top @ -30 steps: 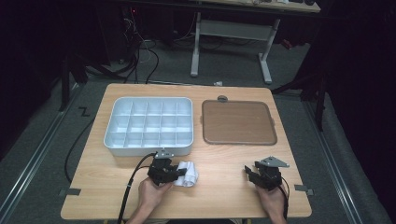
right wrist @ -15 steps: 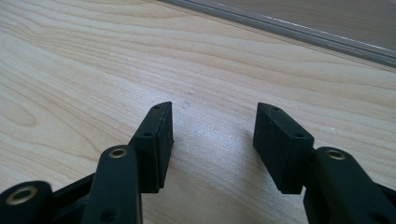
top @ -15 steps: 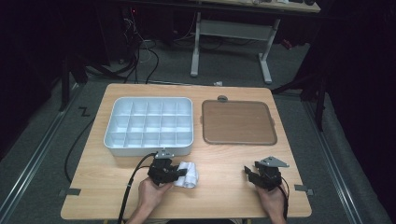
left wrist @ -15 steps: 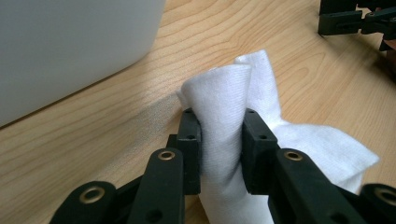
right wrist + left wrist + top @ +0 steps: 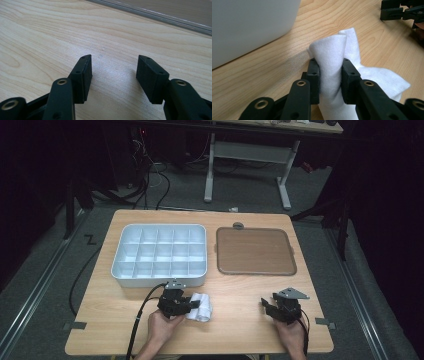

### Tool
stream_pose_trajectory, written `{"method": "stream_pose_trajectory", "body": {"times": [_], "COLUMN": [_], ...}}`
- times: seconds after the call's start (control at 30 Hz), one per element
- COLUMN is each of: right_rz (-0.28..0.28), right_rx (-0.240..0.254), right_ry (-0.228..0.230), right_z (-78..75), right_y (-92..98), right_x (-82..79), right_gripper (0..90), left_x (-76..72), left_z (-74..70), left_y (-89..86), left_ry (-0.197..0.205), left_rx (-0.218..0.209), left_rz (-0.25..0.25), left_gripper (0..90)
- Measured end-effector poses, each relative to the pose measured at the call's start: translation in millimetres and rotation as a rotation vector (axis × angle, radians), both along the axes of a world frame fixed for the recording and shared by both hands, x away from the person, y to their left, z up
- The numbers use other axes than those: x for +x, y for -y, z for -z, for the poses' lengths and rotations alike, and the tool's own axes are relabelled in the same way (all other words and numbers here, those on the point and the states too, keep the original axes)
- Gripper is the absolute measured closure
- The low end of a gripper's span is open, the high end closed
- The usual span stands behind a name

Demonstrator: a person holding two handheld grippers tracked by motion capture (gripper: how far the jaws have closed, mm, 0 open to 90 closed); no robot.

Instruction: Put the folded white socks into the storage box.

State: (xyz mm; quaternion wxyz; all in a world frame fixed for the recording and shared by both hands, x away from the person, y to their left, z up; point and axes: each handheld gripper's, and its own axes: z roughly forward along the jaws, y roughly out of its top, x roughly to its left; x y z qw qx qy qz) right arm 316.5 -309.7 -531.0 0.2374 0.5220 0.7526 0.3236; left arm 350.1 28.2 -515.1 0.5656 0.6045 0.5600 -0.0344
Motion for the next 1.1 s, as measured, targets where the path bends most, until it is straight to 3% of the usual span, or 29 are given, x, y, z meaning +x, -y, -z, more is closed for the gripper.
{"method": "stream_pose_trajectory", "body": {"times": [1.1], "right_rz": [0.003], "right_rx": [0.003], "right_ry": [-0.001], "right_z": [0.0], "right_y": [0.0], "right_x": [0.1], "right_gripper": [46.8], "left_x": [-7.0], "left_z": [-19.3], "left_y": [-8.7], "left_ry": [0.013], "left_rx": [-0.023], "left_rz": [0.03], "left_gripper": [73.7]}}
